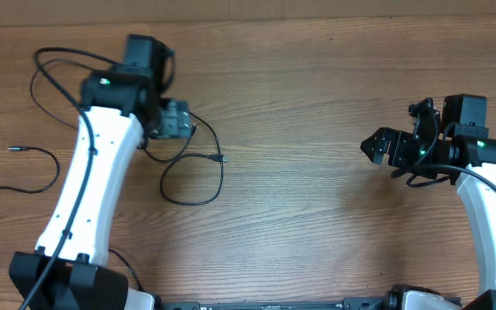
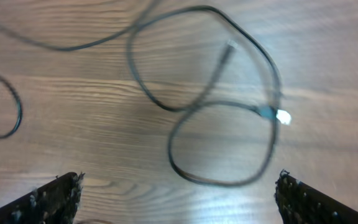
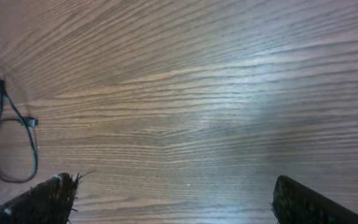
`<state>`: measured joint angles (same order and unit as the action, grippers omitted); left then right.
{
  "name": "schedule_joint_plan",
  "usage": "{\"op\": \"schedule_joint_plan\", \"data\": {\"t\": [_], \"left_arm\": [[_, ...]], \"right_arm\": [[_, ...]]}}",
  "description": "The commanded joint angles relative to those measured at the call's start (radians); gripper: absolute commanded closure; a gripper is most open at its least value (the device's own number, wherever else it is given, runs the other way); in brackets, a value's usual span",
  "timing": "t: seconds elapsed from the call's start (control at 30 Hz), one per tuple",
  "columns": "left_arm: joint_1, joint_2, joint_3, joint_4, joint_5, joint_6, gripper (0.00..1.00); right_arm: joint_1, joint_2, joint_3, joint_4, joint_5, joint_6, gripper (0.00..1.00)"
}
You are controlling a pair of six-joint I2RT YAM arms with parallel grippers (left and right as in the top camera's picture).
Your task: Untangle cables
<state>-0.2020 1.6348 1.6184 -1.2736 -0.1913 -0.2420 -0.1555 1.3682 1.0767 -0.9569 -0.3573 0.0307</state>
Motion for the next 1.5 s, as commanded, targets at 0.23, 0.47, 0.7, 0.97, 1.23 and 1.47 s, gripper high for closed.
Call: {"op": "schedule_joint_plan", "data": {"t": [0.23, 0.47, 0.7, 0.97, 1.23, 1.47], "left_arm": [[-0.185, -0.062, 0.006, -0.004, 0.14, 0.013, 0.0], [-0.186, -0.061, 0.006, -0.002, 0.141, -0.075, 0.0], [-0.185, -0.06, 0.006, -0.002, 0.14, -0.076, 0.0], [-0.185, -0.06, 0.006, -0.002, 0.14, -0.076, 0.0], [-0.185, -0.06, 0.006, -0.002, 0.14, -0.076, 0.0], [-0.185, -0.06, 0.006, -0.002, 0.14, -0.076, 0.0]], "right_arm": [[0.113, -0.093, 0.27, -0.17, 0.29, 0.055, 0.0], [0.189, -0.233, 0.278, -0.22, 0.473, 0.108, 0.0], [0.19, -0.27, 0.278, -0.22, 0.469, 0.108, 0.0], [0.19, -0.234, 0.278, -0.23, 0.469, 0.108, 0.0], [0.19, -0.191, 0.278, -0.229, 0.469, 0.107, 0.0], [0.19, -0.155, 0.278, -0.228, 0.469, 0.108, 0.0]]}}
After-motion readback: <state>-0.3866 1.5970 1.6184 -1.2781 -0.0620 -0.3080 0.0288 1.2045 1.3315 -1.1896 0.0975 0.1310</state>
